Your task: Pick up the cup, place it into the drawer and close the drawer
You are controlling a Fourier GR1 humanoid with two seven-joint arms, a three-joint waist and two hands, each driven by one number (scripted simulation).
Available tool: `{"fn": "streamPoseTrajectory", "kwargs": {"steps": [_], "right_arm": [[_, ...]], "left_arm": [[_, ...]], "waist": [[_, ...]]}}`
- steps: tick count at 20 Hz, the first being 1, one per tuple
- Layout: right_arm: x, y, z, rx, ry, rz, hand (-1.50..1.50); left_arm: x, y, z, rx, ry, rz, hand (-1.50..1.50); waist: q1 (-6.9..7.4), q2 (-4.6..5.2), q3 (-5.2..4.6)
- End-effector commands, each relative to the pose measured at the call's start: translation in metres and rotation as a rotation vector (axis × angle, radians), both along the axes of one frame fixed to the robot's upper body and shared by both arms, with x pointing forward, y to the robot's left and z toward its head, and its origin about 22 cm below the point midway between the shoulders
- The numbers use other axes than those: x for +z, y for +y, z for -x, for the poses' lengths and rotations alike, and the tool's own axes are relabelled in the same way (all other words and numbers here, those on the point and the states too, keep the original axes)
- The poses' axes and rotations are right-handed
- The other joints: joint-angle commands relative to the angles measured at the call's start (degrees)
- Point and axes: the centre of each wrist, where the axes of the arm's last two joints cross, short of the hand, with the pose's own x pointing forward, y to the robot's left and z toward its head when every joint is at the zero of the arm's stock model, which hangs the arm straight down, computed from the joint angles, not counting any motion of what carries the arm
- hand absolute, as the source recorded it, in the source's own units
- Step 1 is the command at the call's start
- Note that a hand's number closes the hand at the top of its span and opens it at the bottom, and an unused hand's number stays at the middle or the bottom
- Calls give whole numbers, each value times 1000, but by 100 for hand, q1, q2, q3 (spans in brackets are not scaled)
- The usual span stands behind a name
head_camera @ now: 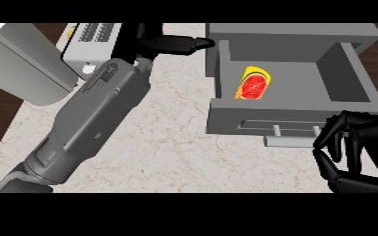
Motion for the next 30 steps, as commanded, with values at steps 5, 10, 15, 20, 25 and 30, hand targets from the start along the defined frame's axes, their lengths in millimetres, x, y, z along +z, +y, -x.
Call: {"fn": "streamPoseTrajectory", "kwargs": {"steps": [5,10,15,20,25,30], "right_arm": [[-23,-2,-7,-60,59,119,150],[-24,14,-31,-59,10,283,150],[-40,28,-27,5,-83,582,150],[-77,38,-56,-22,-63,681,150],[-119,59,-71,-30,-51,731,-150],[-141,54,-99,-32,-35,818,-150]], "left_arm": [[-35,89,52,30,48,16,-150],[-42,119,81,22,46,46,-150],[-40,150,88,31,42,46,-150],[-62,191,120,38,59,38,-150],[-78,202,121,59,63,44,-150],[-78,219,134,77,44,48,-150]], "waist": [[2,27,3],[26,50,1],[40,51,2],[17,71,2],[-102,79,2],[-89,77,3]]}}
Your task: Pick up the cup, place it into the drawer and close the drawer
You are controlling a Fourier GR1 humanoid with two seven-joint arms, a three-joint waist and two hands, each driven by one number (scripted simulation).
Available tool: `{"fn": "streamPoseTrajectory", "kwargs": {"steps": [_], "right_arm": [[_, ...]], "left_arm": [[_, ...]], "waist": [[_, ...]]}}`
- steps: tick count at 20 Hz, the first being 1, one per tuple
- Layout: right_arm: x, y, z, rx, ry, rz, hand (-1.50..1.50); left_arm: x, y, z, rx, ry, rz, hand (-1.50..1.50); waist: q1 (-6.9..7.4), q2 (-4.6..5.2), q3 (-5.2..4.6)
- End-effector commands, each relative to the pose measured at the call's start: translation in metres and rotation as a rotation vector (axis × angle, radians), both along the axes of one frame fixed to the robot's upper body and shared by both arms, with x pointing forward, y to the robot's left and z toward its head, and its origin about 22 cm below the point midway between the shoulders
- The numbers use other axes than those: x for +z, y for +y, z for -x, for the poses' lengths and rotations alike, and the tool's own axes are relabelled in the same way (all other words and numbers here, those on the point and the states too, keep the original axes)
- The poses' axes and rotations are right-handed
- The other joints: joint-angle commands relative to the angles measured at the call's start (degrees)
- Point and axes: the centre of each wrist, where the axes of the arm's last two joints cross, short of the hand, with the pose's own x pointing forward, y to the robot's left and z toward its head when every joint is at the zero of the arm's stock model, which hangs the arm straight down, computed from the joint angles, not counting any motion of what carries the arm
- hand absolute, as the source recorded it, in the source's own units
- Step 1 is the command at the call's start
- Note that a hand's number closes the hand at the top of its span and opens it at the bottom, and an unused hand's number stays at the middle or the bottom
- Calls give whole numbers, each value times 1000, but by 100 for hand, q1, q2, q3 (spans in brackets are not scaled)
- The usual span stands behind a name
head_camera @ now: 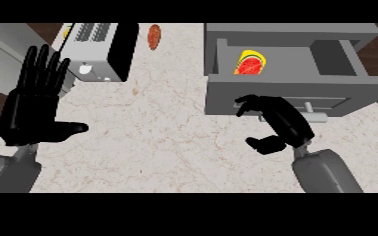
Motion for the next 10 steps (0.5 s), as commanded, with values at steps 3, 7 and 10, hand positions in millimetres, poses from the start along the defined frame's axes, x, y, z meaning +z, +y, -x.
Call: {"fn": "streamPoseTrajectory", "kwargs": {"steps": [3,7,10], "right_arm": [[-22,-2,-25,-1,48,88,-150],[-42,4,-57,-10,68,60,-150],[-37,-9,-80,-11,69,38,-150]], "left_arm": [[4,37,12,18,-4,-2,-150],[-17,33,29,-4,2,19,-150],[-19,37,24,3,6,4,-150]], "waist": [[-37,-4,0],[24,11,2],[6,14,2]]}}
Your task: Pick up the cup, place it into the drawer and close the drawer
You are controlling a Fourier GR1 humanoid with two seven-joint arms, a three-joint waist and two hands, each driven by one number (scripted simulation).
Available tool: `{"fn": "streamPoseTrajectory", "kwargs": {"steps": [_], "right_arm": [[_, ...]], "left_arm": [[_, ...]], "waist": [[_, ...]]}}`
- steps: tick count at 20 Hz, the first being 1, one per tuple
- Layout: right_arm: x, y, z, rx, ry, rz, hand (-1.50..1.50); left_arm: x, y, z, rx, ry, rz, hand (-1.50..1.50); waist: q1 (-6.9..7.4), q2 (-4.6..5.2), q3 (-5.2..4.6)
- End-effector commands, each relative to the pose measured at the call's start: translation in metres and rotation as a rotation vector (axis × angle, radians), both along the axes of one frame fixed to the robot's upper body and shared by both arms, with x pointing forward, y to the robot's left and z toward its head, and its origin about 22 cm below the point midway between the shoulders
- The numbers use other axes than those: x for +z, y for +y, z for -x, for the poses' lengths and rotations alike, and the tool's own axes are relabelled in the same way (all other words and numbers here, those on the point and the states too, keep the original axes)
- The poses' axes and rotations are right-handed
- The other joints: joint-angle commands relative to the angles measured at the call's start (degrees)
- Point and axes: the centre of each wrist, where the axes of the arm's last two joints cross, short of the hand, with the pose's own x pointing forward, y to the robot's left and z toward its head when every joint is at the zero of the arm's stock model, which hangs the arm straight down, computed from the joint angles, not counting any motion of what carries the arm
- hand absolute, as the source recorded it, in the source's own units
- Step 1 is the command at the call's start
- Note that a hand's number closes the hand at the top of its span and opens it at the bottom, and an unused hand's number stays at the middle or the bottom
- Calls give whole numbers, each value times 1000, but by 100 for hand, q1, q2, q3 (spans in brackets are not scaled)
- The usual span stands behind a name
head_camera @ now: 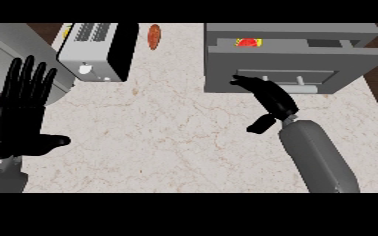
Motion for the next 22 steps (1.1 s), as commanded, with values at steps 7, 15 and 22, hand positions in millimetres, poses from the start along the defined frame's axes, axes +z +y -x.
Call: {"fn": "streamPoseTrajectory", "kwargs": {"steps": [7,15,22], "right_arm": [[-7,-12,-49,-34,68,-70,-150],[33,-65,-71,-54,67,-33,-150],[49,-78,-78,-78,66,-52,-150]], "left_arm": [[1,18,8,-40,-13,19,-150],[-4,17,4,-77,5,23,-150],[-6,19,-4,-71,-39,1,-150]], "waist": [[154,62,8],[303,131,14],[438,216,18]]}}
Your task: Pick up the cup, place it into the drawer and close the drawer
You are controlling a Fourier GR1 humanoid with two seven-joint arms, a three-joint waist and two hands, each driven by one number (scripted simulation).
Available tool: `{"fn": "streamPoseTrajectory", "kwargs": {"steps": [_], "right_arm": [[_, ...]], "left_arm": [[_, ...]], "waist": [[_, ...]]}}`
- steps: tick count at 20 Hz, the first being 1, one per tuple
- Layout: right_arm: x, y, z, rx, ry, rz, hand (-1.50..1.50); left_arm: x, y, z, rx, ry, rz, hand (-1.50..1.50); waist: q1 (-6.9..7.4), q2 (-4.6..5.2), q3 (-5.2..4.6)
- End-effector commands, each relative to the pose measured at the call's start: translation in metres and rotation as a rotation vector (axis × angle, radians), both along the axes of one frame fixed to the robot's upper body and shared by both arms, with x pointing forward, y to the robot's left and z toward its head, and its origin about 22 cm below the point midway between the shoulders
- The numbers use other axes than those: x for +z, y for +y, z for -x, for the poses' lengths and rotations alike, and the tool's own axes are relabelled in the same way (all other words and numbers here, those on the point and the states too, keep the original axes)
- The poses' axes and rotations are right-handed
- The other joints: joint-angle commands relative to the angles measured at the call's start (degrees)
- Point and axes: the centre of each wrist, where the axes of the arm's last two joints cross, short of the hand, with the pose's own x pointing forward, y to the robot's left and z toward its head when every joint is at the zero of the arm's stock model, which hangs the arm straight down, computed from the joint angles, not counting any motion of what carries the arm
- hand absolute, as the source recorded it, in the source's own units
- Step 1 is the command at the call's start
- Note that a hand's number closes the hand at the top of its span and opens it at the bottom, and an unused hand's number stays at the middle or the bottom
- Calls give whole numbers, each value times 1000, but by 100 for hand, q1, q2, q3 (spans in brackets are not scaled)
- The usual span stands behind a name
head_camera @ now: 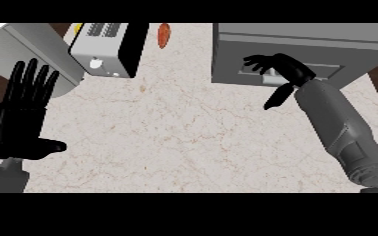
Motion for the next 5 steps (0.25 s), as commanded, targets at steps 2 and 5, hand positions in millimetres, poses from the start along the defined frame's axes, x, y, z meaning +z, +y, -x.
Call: {"fn": "streamPoseTrajectory", "kwargs": {"steps": [2,5], "right_arm": [[23,-20,-10,-158,-12,22,-150],[27,-25,-11,-150,0,43,-150]], "left_arm": [[10,-8,-8,-16,-17,-12,-150],[8,-1,-5,3,-3,-13,-150]], "waist": [[135,217,83],[115,204,76]]}}
